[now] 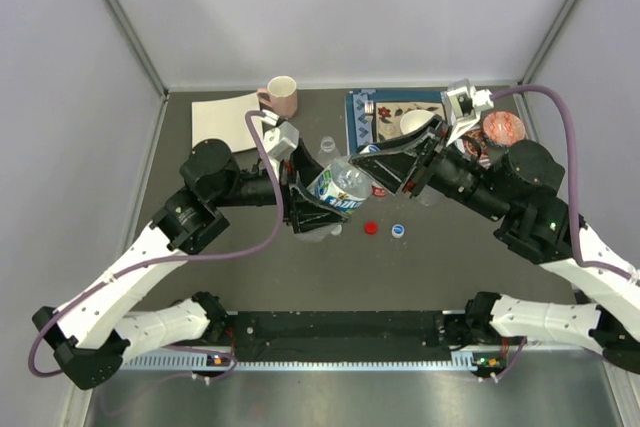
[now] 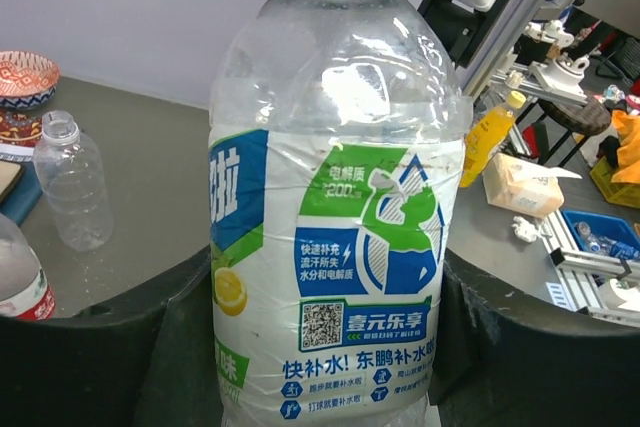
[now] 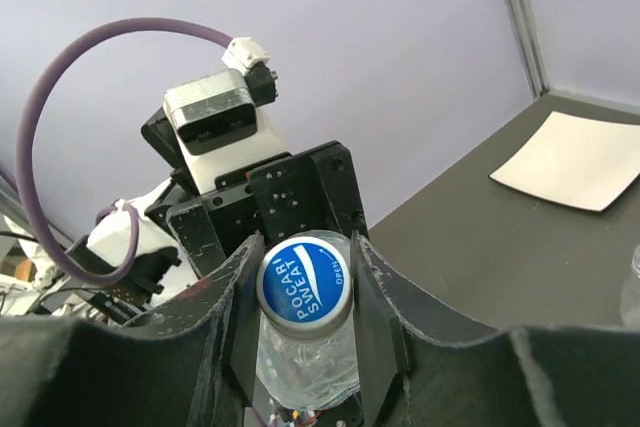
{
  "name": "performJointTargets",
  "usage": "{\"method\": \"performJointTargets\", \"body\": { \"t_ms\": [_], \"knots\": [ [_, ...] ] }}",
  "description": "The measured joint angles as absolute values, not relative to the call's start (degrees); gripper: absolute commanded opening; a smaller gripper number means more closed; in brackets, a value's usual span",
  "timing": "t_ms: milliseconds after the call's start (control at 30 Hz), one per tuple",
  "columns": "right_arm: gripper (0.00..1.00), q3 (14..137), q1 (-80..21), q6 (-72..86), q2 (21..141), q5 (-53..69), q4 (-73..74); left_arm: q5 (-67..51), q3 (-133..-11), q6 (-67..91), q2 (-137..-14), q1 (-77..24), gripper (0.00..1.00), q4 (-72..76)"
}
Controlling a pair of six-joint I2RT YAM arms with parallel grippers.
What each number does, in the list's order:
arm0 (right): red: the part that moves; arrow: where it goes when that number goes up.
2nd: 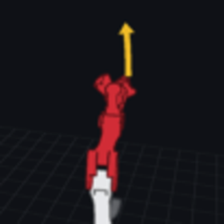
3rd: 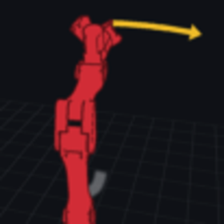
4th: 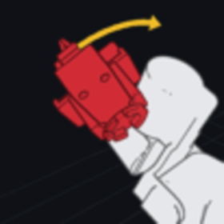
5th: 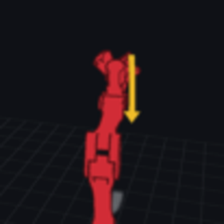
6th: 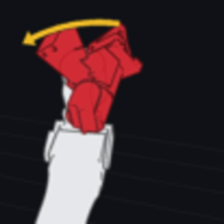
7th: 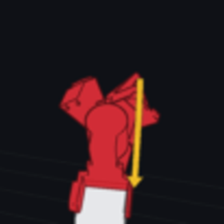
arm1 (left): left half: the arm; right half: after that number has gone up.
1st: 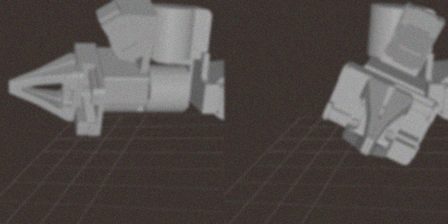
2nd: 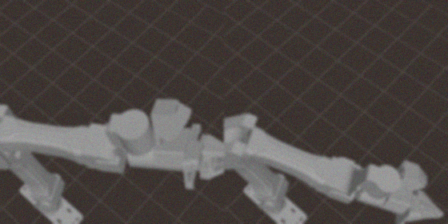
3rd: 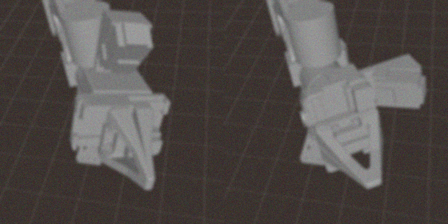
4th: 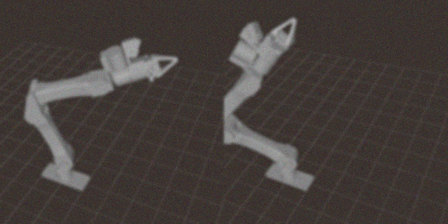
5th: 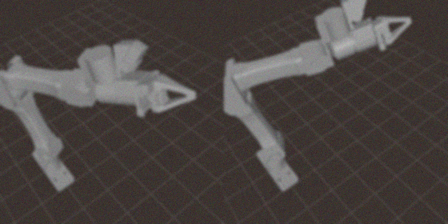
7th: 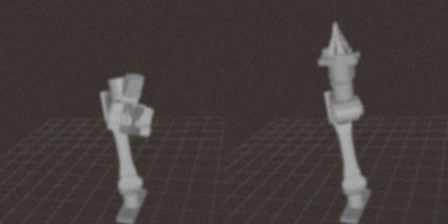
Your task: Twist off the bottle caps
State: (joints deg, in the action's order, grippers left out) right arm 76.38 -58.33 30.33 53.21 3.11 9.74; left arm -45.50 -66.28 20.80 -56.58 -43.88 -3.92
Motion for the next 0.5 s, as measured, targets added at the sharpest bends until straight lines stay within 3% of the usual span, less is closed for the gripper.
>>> {"method": "performJointTargets", "body": {
  "t_ms": [67,100,133,167,267,500],
  "knots": [
    [0.65,76.36,-58.35,30.33,53.34,3.07,9.96,-45.08,-65.89,20.01,-56.18,-43.9,0.56,-4.36],
    [0.7,76.29,-58.33,30.57,53.39,2.85,10.07,-44.53,-65.78,19.27,-55.92,-43.92,0.56,-4.95],
    [0.72,76.27,-58.35,30.61,53.32,2.57,10.17,-43.77,-65.6,18.5,-55.57,-43.9,0.56,-5.72],
    [0.74,76.27,-58.35,30.55,53.19,2.13,10.33,-42.52,-65.36,17.5,-55.09,-43.9,0.63,-6.63],
    [0.76,76.27,-58.35,29.71,52.49,-1.61,11.38,-36.67,-63.9,14.55,-52.58,-44.23,0.58,-9.19],
    [0.76,80.12,-58.33,26.02,52.36,-12.23,14.81,-10.48,-60.14,7.92,-45.78,-50.65,0.54,-11.88]
  ]
}}
